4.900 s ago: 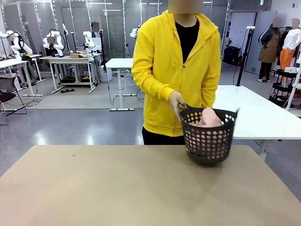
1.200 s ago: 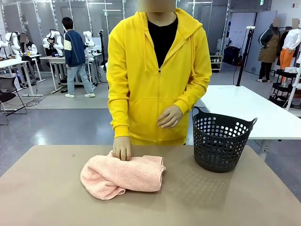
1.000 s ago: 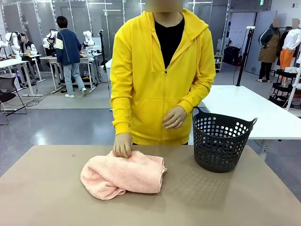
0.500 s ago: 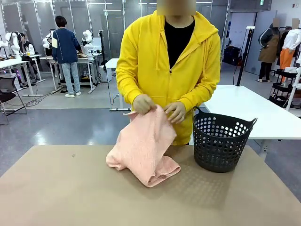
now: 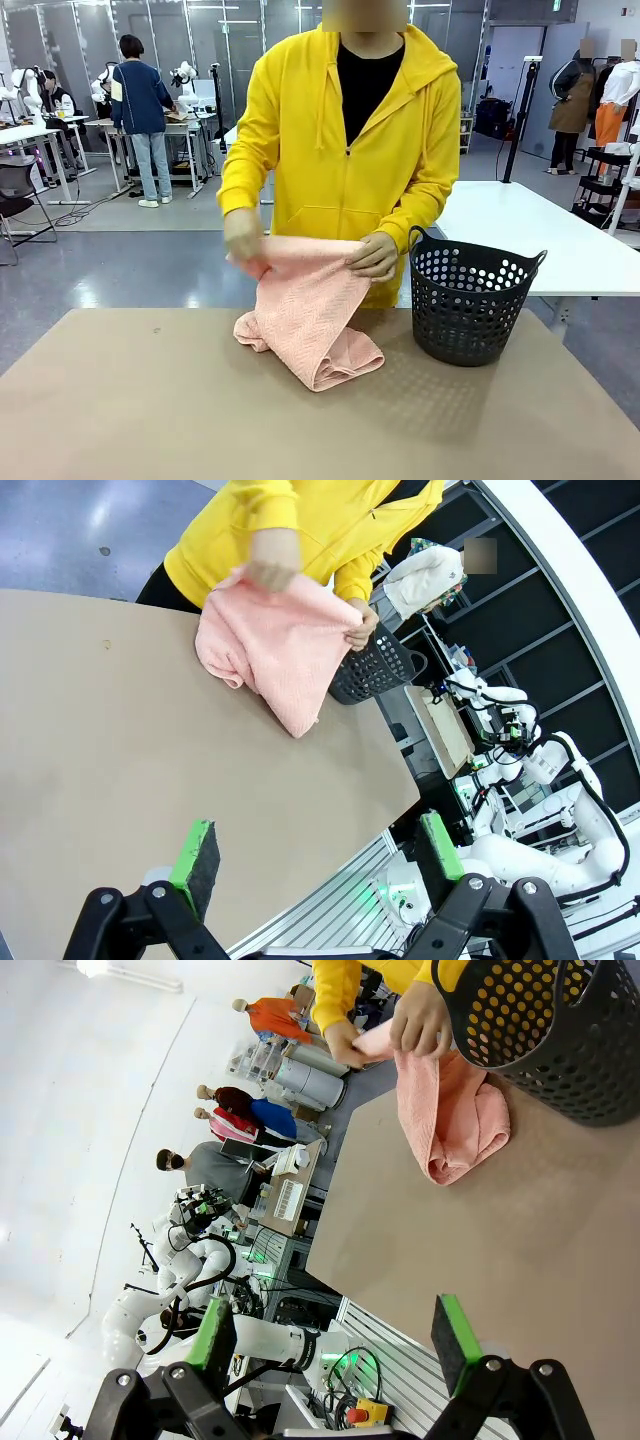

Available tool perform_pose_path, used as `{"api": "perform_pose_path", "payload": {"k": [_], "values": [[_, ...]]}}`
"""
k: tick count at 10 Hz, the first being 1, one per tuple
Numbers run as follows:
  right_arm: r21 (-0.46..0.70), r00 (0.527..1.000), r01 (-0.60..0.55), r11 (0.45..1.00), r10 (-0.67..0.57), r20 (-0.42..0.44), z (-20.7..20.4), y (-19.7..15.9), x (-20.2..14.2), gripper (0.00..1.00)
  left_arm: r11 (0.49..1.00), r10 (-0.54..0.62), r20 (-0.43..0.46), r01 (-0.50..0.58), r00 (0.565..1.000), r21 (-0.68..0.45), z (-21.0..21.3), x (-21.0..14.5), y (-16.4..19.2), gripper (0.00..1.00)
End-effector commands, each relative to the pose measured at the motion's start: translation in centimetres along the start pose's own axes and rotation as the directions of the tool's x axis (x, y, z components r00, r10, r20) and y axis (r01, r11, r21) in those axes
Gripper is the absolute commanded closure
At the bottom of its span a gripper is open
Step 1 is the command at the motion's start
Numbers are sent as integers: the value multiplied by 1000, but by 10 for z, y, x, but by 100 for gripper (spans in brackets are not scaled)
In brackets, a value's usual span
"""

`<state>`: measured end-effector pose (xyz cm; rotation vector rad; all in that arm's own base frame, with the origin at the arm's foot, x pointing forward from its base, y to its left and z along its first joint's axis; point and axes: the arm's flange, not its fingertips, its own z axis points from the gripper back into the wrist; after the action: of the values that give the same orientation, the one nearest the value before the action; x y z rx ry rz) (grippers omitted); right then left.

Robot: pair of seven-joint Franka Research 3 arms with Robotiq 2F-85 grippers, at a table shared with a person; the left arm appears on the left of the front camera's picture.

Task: Fold the towel.
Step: Grab the top end of the 100 cm Hotel Towel extended by the human.

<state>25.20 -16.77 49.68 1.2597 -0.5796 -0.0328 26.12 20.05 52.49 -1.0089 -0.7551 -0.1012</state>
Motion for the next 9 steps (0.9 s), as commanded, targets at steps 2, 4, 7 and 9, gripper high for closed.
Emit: {"api": "perform_pose_path", "payload": {"k": [2, 4, 7, 9], "values": [[13, 1000, -22, 1000, 22, 12, -1, 0, 1, 0, 1000, -19, 10, 20, 1000, -18, 1, 3, 0, 0], [13, 1000, -22, 1000, 22, 12, -1, 0, 1, 0, 1000, -19, 10, 20, 1000, -18, 1, 3, 0, 0], [13, 1000, -22, 1000, 22, 12, -1, 0, 1, 0, 1000, -19, 10, 20, 1000, -18, 1, 3, 0, 0], [13, 1000, -22, 1000, 22, 12, -1, 0, 1, 0, 1000, -19, 10, 20, 1000, -18, 1, 3, 0, 0]]}}
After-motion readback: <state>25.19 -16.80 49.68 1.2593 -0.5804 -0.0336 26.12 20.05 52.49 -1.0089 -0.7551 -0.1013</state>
